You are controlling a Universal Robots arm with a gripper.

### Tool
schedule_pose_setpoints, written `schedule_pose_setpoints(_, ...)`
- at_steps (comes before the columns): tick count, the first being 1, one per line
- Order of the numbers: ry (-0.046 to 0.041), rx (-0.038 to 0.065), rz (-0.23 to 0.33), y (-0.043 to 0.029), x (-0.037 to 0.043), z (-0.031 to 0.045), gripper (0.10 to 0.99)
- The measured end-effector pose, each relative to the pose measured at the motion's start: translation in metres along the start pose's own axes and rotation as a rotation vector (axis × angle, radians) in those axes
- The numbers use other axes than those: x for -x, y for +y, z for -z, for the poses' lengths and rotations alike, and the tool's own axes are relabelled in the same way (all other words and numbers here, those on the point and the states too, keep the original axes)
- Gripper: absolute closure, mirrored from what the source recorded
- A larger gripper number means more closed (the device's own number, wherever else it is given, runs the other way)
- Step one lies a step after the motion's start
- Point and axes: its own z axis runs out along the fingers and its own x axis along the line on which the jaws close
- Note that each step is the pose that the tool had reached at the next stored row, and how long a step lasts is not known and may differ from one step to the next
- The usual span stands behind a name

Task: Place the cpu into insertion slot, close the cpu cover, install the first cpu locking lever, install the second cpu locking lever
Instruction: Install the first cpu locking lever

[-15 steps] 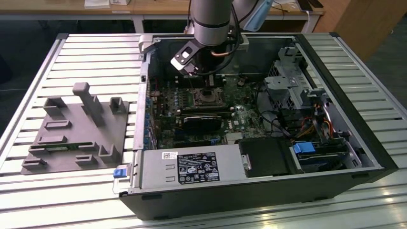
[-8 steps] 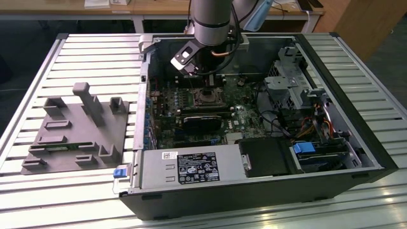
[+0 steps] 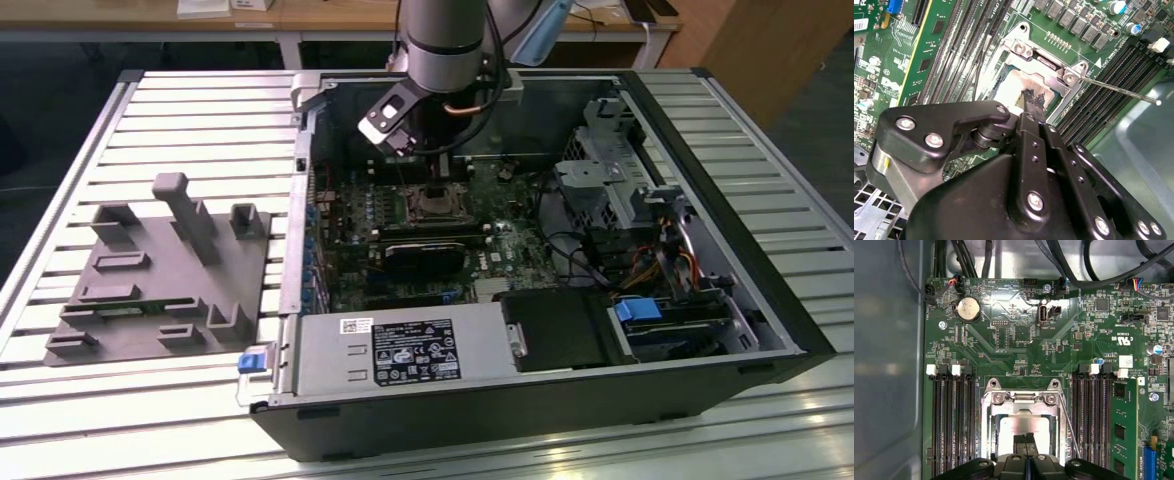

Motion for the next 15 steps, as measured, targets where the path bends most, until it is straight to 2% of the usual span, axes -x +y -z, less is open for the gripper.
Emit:
schedule_pose_setpoints(6, 0.0001, 0.000, 0.000, 0.0001, 0.0001, 0.0050, 0.980)
schedule_pose_setpoints(15, 0.0000, 0.000, 0.000, 0.0004, 0.0004, 0.0189, 0.980)
